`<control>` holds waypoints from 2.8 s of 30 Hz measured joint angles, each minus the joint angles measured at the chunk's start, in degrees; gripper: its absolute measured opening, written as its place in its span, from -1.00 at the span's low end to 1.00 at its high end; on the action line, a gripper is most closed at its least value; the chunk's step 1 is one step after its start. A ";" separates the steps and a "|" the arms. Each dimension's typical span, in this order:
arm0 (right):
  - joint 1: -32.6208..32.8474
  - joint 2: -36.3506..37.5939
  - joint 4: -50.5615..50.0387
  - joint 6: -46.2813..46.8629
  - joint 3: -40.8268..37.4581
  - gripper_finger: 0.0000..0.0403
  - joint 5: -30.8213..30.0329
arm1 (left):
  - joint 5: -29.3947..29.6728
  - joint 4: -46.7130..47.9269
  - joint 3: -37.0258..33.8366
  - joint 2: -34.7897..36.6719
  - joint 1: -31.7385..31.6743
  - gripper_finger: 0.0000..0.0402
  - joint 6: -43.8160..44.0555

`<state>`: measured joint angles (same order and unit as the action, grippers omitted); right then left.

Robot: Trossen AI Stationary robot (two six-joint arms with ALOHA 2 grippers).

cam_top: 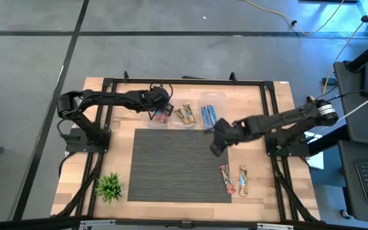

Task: Pick and place Granola Bars by type
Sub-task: Put the left red granola bar into the left transparent bin, then put the red granola bar into the left transparent bin

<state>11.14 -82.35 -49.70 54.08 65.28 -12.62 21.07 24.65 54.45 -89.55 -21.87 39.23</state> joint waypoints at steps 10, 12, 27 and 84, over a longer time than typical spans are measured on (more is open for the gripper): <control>14.82 -2.88 0.00 19.53 0.04 -0.10 0.02 | 3.47 -1.05 -0.30 -3.09 0.00 -0.56 -0.01; 17.06 -4.65 0.06 22.57 0.04 -0.10 0.05 | 3.38 -0.85 -0.30 -3.18 0.00 -0.56 -0.01; 22.49 -19.56 2.58 30.58 0.02 -0.10 7.06 | 1.71 -0.94 -0.30 -3.18 0.00 -0.48 -0.01; 21.28 -25.77 -12.15 29.12 11.87 -0.63 4.91 | -8.29 -13.48 -0.19 14.19 6.60 -0.03 -22.74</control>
<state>32.42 -108.12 -61.84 83.20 77.14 -7.71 12.78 11.17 54.26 -75.35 -15.26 16.49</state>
